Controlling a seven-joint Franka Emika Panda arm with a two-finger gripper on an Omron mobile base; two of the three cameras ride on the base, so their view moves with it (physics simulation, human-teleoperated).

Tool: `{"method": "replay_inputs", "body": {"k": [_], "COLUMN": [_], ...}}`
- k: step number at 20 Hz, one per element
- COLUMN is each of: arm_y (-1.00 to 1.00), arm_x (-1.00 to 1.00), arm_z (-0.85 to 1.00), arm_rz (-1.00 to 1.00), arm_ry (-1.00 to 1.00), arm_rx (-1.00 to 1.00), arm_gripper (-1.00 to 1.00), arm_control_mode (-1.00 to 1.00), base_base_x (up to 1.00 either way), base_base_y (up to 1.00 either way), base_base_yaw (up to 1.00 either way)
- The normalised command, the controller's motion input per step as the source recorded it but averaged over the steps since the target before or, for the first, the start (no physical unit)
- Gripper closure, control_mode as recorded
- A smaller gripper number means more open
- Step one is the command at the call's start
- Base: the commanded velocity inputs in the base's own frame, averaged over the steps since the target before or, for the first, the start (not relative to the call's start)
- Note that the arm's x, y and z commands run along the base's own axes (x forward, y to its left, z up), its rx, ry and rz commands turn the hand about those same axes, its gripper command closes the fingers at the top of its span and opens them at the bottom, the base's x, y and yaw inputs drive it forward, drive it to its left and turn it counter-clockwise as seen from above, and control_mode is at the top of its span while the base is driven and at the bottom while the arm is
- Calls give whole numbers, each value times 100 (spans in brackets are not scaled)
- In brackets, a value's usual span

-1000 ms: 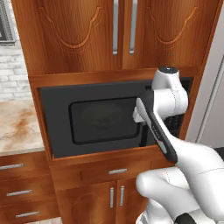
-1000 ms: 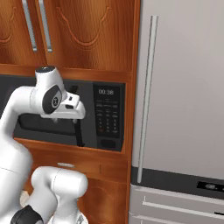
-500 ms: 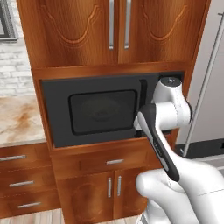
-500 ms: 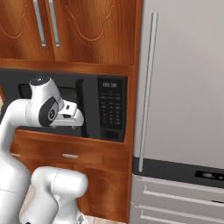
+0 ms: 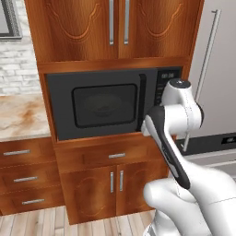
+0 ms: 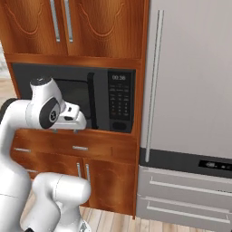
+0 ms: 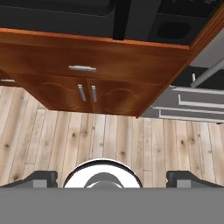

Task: The microwave is finished heating the shrimp and mushroom. Take the bowl containing the food and place it on the dining counter.

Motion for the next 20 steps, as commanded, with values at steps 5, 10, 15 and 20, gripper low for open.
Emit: {"method": "replay_inputs", "body": {"k": [5, 10, 15, 20], "arm_y": [0, -6, -13, -6], "arm_x": [-17, 13, 84, 100], "arm_z": [6, 24, 10, -2], "arm_rz": [0, 0, 0, 0], "arm_ry": [-8, -31, -34, -11], "arm_rx": [0, 0, 0, 0], "arm_gripper": [-100, -100, -100, -100], "arm_control_mode": [-100, -100, -100, -100], "base_base_x": [0, 0, 0, 0], "base_base_y": [0, 0, 0, 0], "base_base_yaw": [0, 0, 0, 0]}}
